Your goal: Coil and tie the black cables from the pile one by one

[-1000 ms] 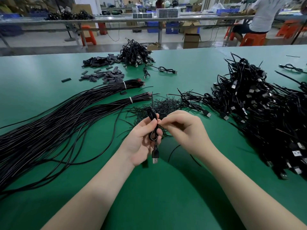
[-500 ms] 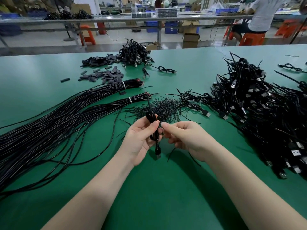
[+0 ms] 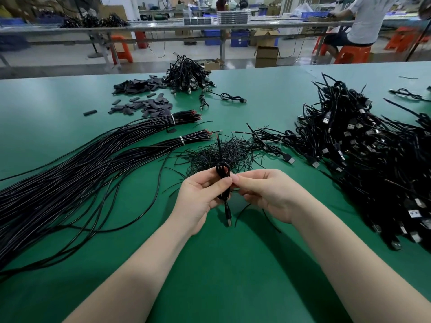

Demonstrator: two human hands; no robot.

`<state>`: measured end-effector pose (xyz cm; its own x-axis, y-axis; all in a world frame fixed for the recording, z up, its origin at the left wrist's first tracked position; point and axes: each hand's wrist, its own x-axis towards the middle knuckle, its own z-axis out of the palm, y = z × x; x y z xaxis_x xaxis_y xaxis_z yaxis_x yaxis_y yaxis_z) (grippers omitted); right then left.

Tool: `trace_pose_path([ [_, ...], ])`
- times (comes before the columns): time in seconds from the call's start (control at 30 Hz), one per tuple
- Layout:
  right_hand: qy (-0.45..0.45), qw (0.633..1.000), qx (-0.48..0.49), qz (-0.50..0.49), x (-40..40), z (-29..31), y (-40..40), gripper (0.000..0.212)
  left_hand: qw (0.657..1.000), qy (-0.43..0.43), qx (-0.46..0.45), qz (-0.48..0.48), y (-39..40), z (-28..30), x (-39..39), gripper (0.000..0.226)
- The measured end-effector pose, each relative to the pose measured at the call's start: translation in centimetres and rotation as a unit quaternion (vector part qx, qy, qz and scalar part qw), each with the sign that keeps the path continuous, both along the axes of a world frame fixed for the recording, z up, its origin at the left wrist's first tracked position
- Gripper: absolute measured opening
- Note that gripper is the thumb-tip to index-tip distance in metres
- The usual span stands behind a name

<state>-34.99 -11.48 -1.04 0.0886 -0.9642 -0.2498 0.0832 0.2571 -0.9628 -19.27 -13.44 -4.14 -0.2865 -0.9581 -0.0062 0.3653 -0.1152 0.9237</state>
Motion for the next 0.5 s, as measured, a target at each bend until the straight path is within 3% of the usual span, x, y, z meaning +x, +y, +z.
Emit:
trace_pose_path([
  [0.07,0.026,0.999,-0.02,-0.02,0.0,0.1,0.0,0.021,1.0,-0.004,-0.002,0.003,0.0,0.0,-0.1,0.026],
  [0.2,0.212,0.969,-0.101,-0.072,0.4,-0.1,0.0,0.015,1.0,-0.014,0.0,0.005,0.0,-0.1,-0.1,0.025],
  [0.3,0.259,0.947,-0.176,-0.076,1.0,-0.3,0.0,0.013,1.0,-0.007,0.012,-0.001,-0.1,-0.1,0.0,0.019],
  [0.33,0.307,0.921,-0.226,-0.08,1.1,-0.3,0.1,0.013,1.0,-0.007,0.016,-0.003,-0.2,-0.1,0.1,0.019],
  [0.4,0.422,0.836,-0.344,-0.068,1.3,-0.6,0.2,0.006,0.999,-0.017,0.03,-0.014,-0.3,0.2,0.2,0.019],
  [0.5,0.565,0.663,-0.489,-0.041,1.3,-1.0,0.4,0.009,0.996,-0.032,0.067,-0.057,-0.8,0.6,0.8,0.015],
])
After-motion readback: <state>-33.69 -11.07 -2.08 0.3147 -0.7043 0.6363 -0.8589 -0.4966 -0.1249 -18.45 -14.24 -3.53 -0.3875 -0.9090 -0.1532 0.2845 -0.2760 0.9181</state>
